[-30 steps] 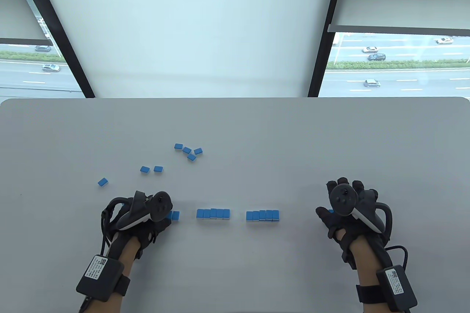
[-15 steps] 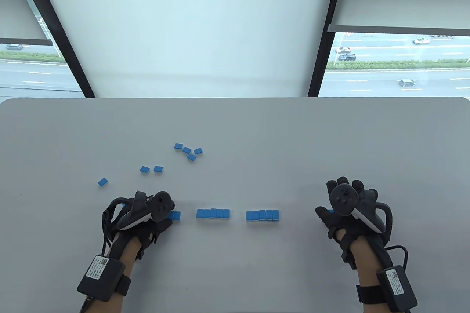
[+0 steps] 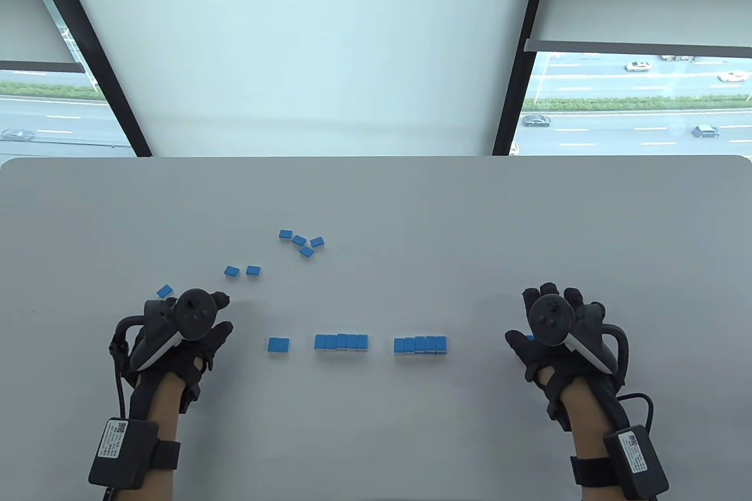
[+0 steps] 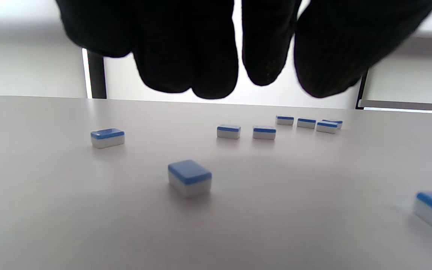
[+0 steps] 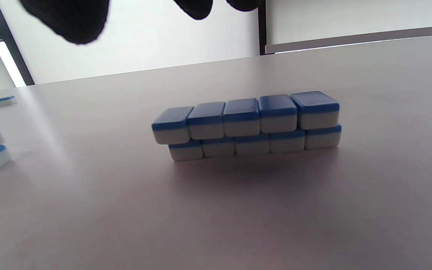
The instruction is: Build mahjong tile wall
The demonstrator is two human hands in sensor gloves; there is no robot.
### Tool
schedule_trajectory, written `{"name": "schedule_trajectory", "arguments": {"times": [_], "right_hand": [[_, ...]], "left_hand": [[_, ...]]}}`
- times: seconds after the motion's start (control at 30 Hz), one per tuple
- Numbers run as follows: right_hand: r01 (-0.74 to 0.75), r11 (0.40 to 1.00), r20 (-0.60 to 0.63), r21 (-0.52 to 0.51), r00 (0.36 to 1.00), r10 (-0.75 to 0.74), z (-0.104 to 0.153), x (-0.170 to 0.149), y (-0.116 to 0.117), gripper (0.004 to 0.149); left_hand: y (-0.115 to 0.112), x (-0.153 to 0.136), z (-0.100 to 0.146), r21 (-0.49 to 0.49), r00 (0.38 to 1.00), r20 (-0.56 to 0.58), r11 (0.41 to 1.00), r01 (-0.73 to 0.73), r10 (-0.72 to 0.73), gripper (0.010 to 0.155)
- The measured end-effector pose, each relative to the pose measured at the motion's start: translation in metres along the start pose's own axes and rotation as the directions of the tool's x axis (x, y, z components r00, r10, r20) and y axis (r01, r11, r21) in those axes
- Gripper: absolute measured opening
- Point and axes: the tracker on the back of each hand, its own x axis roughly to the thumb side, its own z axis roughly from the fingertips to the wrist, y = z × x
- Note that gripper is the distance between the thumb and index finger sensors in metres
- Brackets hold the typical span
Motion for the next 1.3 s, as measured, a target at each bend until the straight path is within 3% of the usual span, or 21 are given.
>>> {"name": "schedule_trajectory", "arguments": {"times": [0.2,0.43,0.6,1.07,1.3], "right_hand": [[-0.003,1.0,0.001,0.003,1.0,0.003,0.0,0.0,0.0,0.082],[-0.004,1.0,0.001,0.005,1.0,0.004,0.0,0.001,0.0,0.082],[-0.003,1.0,-0.002,0.006,1.0,0.003,0.0,0.001,0.0,0.082],[-0.01,1.0,0.0,0.009,1.0,0.01,0.0,0.002,0.001,0.082],[-0.008,1.0,0.0,0.007,1.0,0.008,0.0,0.002,0.0,0.082]], "left_hand": [[-0.021,-0.017,-0.009,-0.128,0.99,-0.117,0.99,0.066,-0.081,0.069],[-0.039,-0.027,-0.016,-0.199,0.981,-0.166,0.978,0.067,-0.101,0.07],[-0.04,-0.023,-0.017,-0.172,0.979,-0.163,0.981,0.093,-0.121,0.059],[-0.039,-0.014,-0.016,-0.152,0.983,-0.116,0.981,0.124,-0.142,0.056],[-0.03,0.011,-0.01,-0.097,0.998,0.047,0.994,0.05,-0.045,0.056]]}}
